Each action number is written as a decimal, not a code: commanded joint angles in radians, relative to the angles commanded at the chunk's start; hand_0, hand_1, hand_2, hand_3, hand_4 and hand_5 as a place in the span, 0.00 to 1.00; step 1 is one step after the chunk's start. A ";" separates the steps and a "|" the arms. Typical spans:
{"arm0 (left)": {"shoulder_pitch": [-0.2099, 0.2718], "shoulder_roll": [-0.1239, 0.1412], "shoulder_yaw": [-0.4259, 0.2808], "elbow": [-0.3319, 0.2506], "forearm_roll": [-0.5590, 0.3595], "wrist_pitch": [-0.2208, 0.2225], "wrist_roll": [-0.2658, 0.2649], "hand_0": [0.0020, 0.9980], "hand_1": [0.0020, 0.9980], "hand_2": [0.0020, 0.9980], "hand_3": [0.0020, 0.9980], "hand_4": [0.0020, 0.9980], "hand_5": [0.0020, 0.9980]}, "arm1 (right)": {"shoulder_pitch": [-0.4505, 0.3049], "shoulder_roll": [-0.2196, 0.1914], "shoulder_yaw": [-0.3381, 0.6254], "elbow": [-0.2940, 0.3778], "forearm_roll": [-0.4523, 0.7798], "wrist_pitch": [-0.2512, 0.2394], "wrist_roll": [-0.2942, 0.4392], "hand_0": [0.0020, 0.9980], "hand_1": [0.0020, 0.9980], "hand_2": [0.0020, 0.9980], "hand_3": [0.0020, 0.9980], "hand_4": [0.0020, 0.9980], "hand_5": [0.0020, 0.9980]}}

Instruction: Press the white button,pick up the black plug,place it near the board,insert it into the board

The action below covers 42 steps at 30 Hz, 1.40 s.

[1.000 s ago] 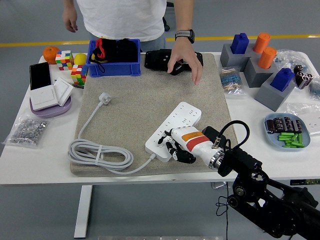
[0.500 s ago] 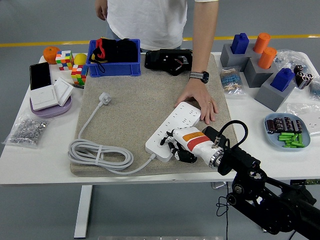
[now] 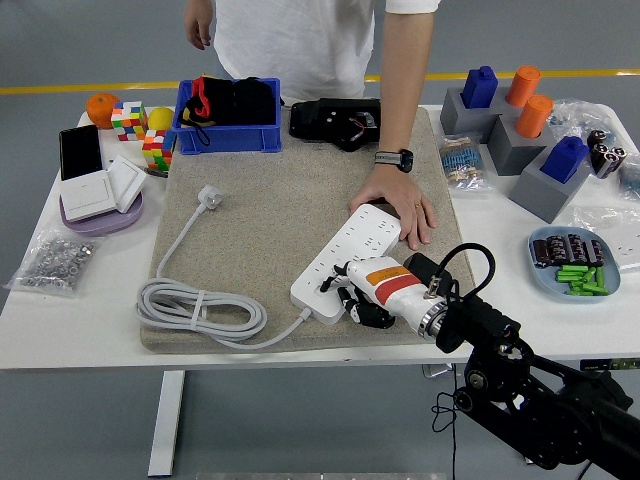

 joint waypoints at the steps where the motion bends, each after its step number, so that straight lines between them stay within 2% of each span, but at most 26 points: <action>1: 0.000 0.000 0.000 0.000 0.000 0.000 0.000 0.69 0.68 0.66 0.69 0.56 0.20 | 0.001 -0.001 0.007 0.010 0.002 0.000 0.000 0.00 0.00 0.05 0.62 0.38 0.00; 11: -0.002 -0.001 -0.003 0.000 0.001 0.000 0.000 0.69 0.68 0.66 0.69 0.56 0.20 | 0.008 -0.015 0.062 0.086 0.009 -0.001 0.003 0.00 0.00 0.05 0.62 0.38 0.00; 18: -0.005 -0.002 0.002 0.000 -0.006 0.001 -0.001 0.69 0.68 0.66 0.69 0.56 0.20 | -0.018 -0.026 0.106 0.120 0.025 -0.028 0.034 0.00 0.00 0.05 0.62 0.38 0.00; 19: -0.005 -0.002 0.001 0.000 -0.006 0.001 -0.001 0.69 0.68 0.66 0.69 0.56 0.20 | -0.022 -0.027 0.114 0.122 0.029 -0.029 0.036 0.24 0.20 0.25 0.70 0.55 0.02; 24: -0.002 -0.003 -0.003 0.000 -0.003 0.002 -0.001 0.69 0.68 0.66 0.69 0.56 0.20 | -0.072 -0.040 0.201 0.129 0.047 -0.031 0.060 0.24 0.20 0.25 0.70 0.55 0.02; 25: -0.002 -0.003 -0.004 0.000 -0.001 0.002 0.000 0.69 0.68 0.66 0.69 0.56 0.20 | -0.082 -0.043 0.219 0.129 0.050 -0.031 0.064 0.64 0.62 0.58 0.80 0.93 0.21; 29: -0.002 -0.003 -0.006 0.000 -0.001 0.002 0.000 0.69 0.68 0.66 0.69 0.56 0.20 | -0.123 -0.057 0.288 0.133 0.054 -0.036 0.069 0.64 0.62 0.58 0.80 0.93 0.21; 30: -0.002 -0.003 -0.006 0.000 -0.002 0.002 0.000 0.69 0.68 0.66 0.69 0.56 0.20 | -0.132 -0.060 0.305 0.133 0.054 -0.040 0.068 0.79 0.78 0.75 0.86 1.00 0.34; 36: -0.009 -0.003 0.004 0.000 -0.009 0.002 -0.002 0.69 0.68 0.66 0.69 0.56 0.20 | -0.180 -0.070 0.381 0.134 0.050 -0.050 0.066 0.79 0.78 0.75 0.86 1.00 0.34; 37: -0.010 -0.003 0.005 0.000 -0.009 0.002 -0.003 0.69 0.68 0.66 0.69 0.56 0.20 | -0.187 -0.071 0.388 0.133 0.049 -0.049 0.066 0.90 0.89 0.87 0.92 1.00 0.47; 42: -0.011 -0.004 0.009 0.000 -0.011 0.001 -0.003 0.69 0.68 0.66 0.69 0.56 0.20 | -0.220 -0.077 0.410 0.134 0.045 -0.039 0.062 0.90 0.89 0.87 0.92 1.00 0.47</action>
